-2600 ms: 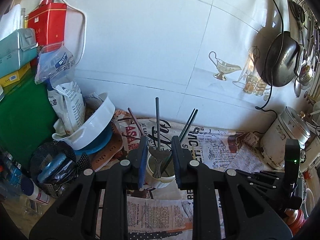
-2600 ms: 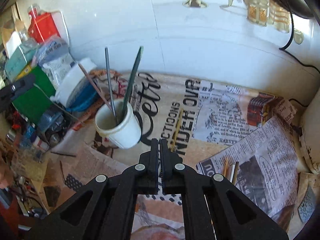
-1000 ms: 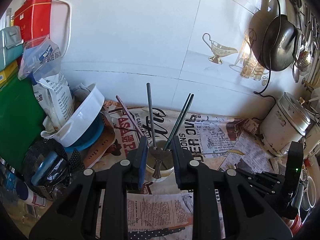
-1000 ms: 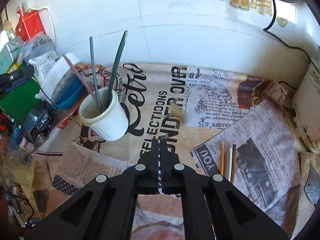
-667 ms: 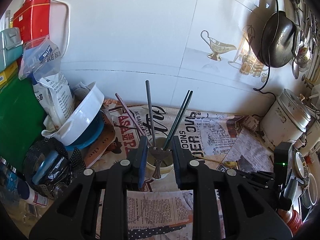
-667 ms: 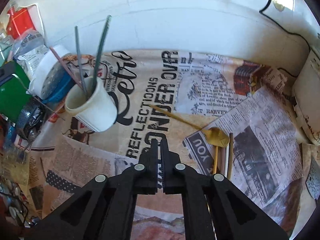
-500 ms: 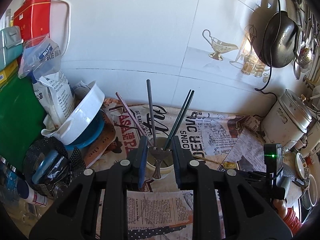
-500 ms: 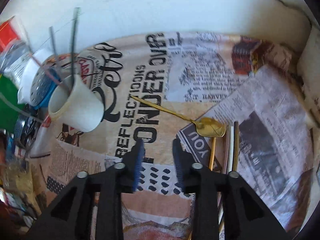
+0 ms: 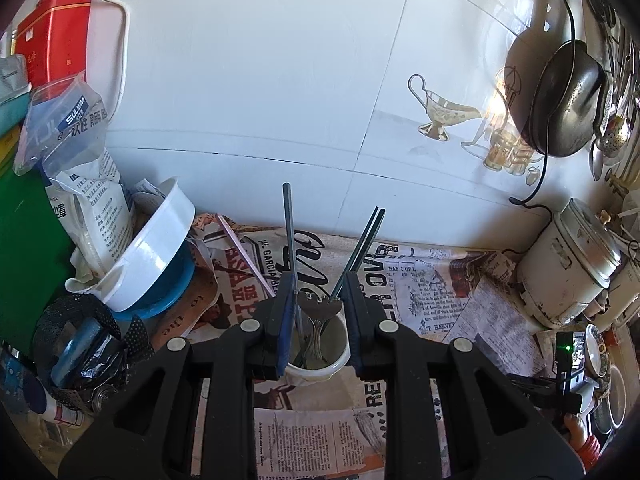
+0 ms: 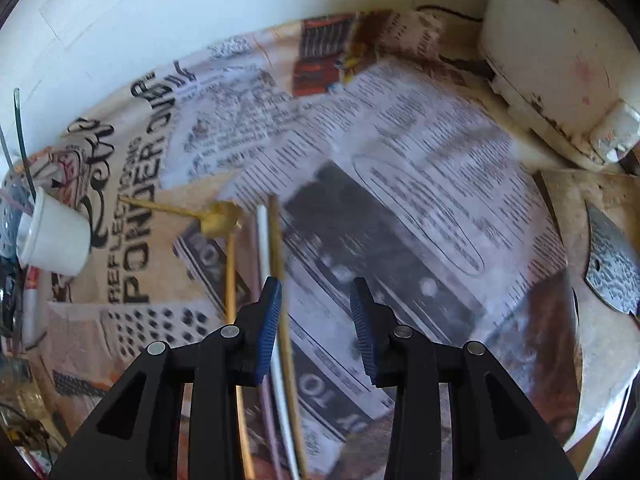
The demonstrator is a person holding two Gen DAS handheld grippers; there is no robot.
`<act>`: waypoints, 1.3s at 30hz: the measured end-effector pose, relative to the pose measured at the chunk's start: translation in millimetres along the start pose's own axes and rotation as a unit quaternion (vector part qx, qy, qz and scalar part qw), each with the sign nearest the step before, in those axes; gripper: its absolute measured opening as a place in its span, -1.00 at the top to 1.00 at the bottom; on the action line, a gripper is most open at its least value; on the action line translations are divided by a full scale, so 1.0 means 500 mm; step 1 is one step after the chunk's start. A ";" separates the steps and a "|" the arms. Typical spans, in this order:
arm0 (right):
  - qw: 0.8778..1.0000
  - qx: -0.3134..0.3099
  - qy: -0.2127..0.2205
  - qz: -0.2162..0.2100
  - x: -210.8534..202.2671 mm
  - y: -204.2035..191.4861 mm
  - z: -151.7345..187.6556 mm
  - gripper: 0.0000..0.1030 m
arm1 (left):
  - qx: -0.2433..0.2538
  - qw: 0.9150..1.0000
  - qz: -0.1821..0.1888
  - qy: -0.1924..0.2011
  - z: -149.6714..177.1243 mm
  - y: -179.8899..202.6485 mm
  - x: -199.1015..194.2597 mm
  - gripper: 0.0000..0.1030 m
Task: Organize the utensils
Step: 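Grasp a wooden chopstick from the pile with the right tool, then carry the wooden chopstick into the cup with the right tool while the left tool releases the fork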
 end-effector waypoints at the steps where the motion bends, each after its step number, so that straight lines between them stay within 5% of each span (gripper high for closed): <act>1: 1.000 -0.002 -0.008 -0.007 0.006 0.000 0.010 0.37 | 0.001 1.000 0.001 -0.001 0.000 0.004 0.004 0.56; 5: 0.999 -0.017 -0.026 -0.025 0.034 -0.023 0.032 0.42 | 0.004 1.000 0.003 -0.004 -0.001 0.021 0.019 0.56; 13: 0.999 -0.038 -0.029 -0.016 0.076 -0.043 -0.006 0.82 | 0.007 1.000 -0.001 -0.008 0.001 0.031 0.029 0.56; 23: 0.998 -0.056 -0.019 -0.020 0.096 -0.067 -0.047 0.86 | 0.006 1.000 -0.008 -0.006 0.004 0.025 0.024 0.56; 31: 0.995 -0.053 0.069 -0.038 -0.025 -0.090 -0.071 0.87 | 0.001 1.000 -0.010 -0.010 0.001 0.017 0.025 0.56; 39: 0.977 -0.089 0.168 -0.090 -0.182 -0.186 -0.129 0.87 | 0.007 1.000 -0.023 -0.014 0.002 0.002 0.029 0.56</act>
Point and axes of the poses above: each gripper's, at about its wrist camera, not at the fingertips, and x roughly the way its jaws point, y to its right, z to its underside, the point moved 9 cm from there along x, roughly the way its jaws point, and after that the axes turned 3 degrees about -z, right-handed, at the moved point
